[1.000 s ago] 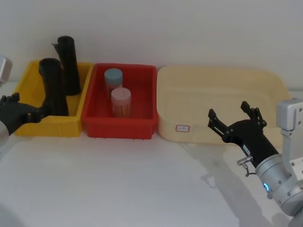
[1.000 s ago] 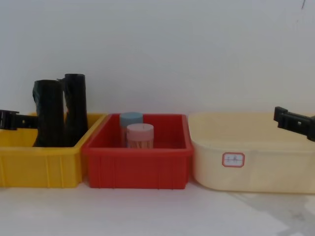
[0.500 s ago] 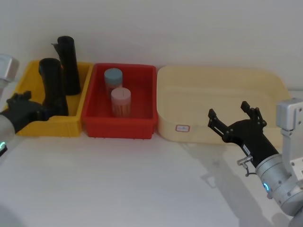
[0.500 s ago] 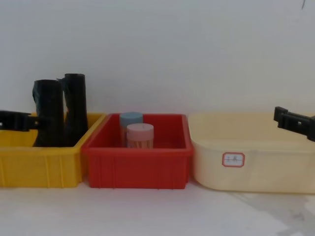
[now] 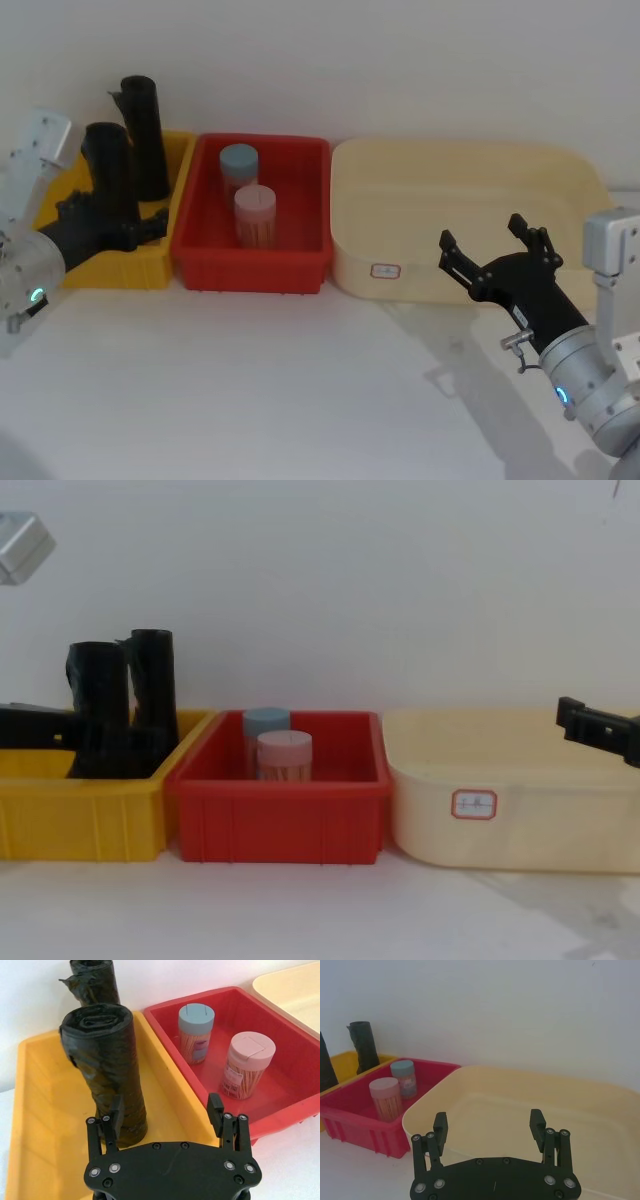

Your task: Pick up the garbage bag with the one hand and transfer it to the other hand.

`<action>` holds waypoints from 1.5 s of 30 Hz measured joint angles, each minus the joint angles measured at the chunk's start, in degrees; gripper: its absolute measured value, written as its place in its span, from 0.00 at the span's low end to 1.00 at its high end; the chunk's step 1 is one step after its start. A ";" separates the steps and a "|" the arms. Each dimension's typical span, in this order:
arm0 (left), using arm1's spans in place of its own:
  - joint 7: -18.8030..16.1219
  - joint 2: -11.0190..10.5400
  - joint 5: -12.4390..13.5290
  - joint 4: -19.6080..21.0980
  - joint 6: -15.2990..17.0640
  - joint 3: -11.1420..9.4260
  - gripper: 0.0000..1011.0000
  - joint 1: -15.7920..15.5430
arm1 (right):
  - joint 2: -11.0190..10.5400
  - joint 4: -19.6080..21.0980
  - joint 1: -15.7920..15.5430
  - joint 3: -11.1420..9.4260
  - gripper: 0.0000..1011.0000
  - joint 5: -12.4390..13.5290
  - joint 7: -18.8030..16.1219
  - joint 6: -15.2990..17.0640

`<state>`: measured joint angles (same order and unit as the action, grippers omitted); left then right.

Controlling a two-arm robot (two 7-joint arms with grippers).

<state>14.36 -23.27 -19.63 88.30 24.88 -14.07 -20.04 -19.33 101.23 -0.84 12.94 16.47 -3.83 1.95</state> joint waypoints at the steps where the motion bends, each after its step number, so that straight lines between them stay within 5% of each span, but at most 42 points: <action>1: 0.23 0.09 0.19 -0.41 -0.09 -0.23 0.99 -0.36 | 0.00 0.00 0.00 0.00 0.99 0.00 0.00 0.00; 12: 0.52 0.65 1.14 -1.77 -0.22 -0.64 0.99 -1.41 | 0.00 0.00 0.00 0.00 0.99 0.00 0.00 0.00; 33: -2.35 0.80 0.87 4.93 1.07 3.59 0.99 4.63 | 0.00 0.00 0.00 0.00 0.99 0.00 0.00 0.00; 45: -2.91 0.71 1.18 3.72 1.12 5.24 0.99 5.11 | 0.00 0.00 0.00 0.00 0.99 0.00 0.00 0.00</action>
<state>11.44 -22.55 -18.45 92.02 26.00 -8.83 -14.93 -19.33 101.23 -0.84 12.94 16.46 -3.83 1.95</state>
